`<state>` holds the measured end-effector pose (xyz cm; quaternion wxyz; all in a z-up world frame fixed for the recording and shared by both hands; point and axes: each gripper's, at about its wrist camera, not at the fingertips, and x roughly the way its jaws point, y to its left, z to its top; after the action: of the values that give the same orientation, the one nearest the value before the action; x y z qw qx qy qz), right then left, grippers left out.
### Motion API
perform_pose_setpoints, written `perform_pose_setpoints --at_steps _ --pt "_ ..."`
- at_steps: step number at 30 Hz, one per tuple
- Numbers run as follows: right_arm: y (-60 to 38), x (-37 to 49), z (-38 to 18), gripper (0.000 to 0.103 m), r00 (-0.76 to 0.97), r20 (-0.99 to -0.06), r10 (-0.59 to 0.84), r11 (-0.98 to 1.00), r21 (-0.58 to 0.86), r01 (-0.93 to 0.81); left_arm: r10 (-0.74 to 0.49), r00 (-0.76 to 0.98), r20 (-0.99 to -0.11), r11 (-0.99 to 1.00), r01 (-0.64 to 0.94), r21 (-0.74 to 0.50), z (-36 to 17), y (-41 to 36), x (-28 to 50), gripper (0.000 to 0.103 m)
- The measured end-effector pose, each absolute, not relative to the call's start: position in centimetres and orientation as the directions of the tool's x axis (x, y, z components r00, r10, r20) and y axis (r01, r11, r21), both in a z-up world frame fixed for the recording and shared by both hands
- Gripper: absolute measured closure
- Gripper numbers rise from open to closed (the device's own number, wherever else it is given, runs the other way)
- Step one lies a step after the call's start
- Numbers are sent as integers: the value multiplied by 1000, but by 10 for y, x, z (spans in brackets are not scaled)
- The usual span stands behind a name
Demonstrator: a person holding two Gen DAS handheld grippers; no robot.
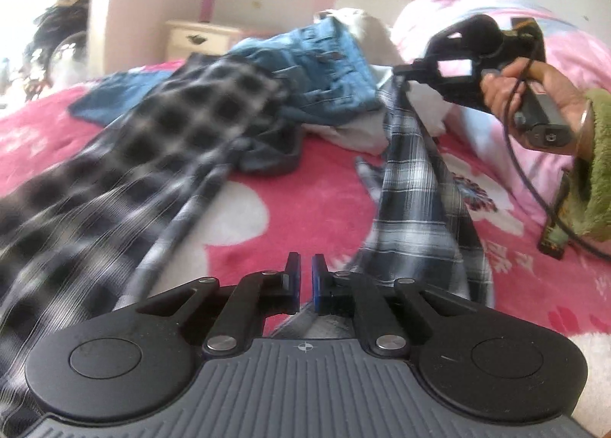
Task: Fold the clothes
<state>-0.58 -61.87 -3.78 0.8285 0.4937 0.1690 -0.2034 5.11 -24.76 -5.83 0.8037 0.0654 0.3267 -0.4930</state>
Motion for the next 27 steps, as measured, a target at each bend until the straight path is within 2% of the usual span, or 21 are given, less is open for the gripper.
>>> perform_pose_setpoints --at_steps 4,8,10,12,13,15,19,21,27 --pt "-598 59 -55 100 837 -538 -98 538 679 499 -723 300 -623 538 810 -234 -68 -244 57 99" --pt "-580 114 -88 94 695 -717 55 699 524 486 -705 278 -652 543 804 -244 -75 -245 54 97" --pt "-581 106 -88 93 699 -712 69 707 529 469 -705 261 -659 534 807 -252 -76 -246 51 93" --pt "-584 91 -84 87 731 -680 67 701 553 450 -718 234 -655 515 813 -273 -76 -248 46 84" --pt "-590 77 -79 83 756 -653 43 691 567 449 -724 221 -653 505 815 -284 -76 -249 44 83" --pt "-606 48 -72 82 787 -616 -22 669 576 470 -737 194 -648 480 825 -299 -75 -255 39 81" --pt "-644 10 -89 78 714 -691 -110 590 533 606 -744 165 -648 450 840 -303 -76 -269 28 80" --pt "-655 0 -108 78 682 -725 -97 553 531 642 -741 149 -655 441 844 -306 -77 -274 22 79" --pt "-667 3 -155 77 686 -726 -40 494 583 645 -705 147 -694 447 852 -274 -86 -273 13 78"
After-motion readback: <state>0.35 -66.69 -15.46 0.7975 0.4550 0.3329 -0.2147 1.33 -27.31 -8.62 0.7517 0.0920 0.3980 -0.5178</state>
